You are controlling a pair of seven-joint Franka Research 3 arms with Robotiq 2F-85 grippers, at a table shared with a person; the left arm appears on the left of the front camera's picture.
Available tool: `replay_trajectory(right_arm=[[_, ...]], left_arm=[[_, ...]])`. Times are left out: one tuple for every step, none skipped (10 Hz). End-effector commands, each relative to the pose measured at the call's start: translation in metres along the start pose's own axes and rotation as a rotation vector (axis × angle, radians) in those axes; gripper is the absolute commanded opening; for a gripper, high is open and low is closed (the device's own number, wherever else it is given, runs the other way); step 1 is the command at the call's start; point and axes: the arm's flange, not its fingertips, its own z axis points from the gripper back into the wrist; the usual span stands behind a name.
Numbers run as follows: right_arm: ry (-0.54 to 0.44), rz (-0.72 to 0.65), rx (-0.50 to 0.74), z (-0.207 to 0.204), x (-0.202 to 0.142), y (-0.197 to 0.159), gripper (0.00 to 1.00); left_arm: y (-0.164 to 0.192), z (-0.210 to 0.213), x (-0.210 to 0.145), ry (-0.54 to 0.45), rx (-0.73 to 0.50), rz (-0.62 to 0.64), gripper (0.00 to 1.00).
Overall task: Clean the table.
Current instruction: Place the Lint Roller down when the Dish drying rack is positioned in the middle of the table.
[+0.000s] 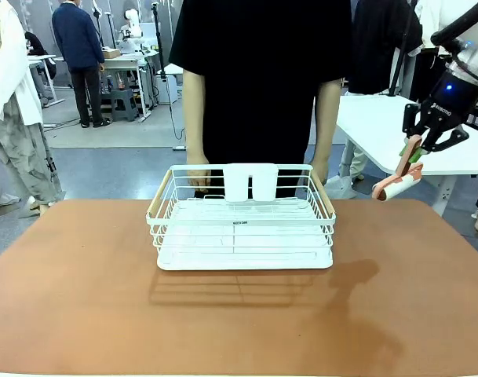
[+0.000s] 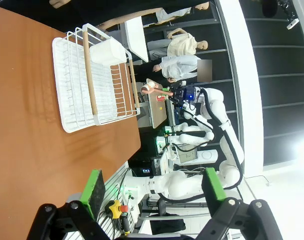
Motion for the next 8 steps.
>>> replay_trajectory(right_arm=[[-0.067, -0.133, 0.134, -0.020, -0.006, -0.004, 0.21], [-0.080, -0.137, 0.133, -0.029, -0.001, -0.008, 0.21], [-0.064, -0.148, 0.120, -0.038, 0.003, -0.009, 0.21], [-0.035, -0.153, 0.122, -0.047, 0.007, -0.009, 0.21], [-0.010, -0.162, 0.117, -0.057, 0.011, -0.011, 0.21], [0.008, -0.163, 0.113, -0.069, 0.017, -0.013, 0.21], [0.017, -0.180, 0.104, -0.081, 0.021, -0.017, 0.21], [0.017, -0.221, 0.088, -0.095, 0.023, -0.021, 0.21]], left_arm=[[-0.001, 0.003, -0.001, -0.003, 0.001, -0.002, 1.00], [-0.001, 0.003, -0.001, -0.003, 0.001, -0.002, 1.00], [-0.001, 0.003, -0.001, -0.003, 0.001, -0.002, 1.00], [-0.001, 0.003, -0.001, -0.003, 0.001, -0.002, 1.00], [-0.001, 0.003, -0.001, -0.003, 0.001, -0.002, 1.00], [-0.001, 0.003, -0.001, -0.003, 0.001, -0.002, 1.00], [-0.001, 0.003, -0.001, -0.003, 0.001, -0.002, 1.00], [-0.001, 0.003, -0.001, -0.003, 0.001, -0.002, 1.00]])
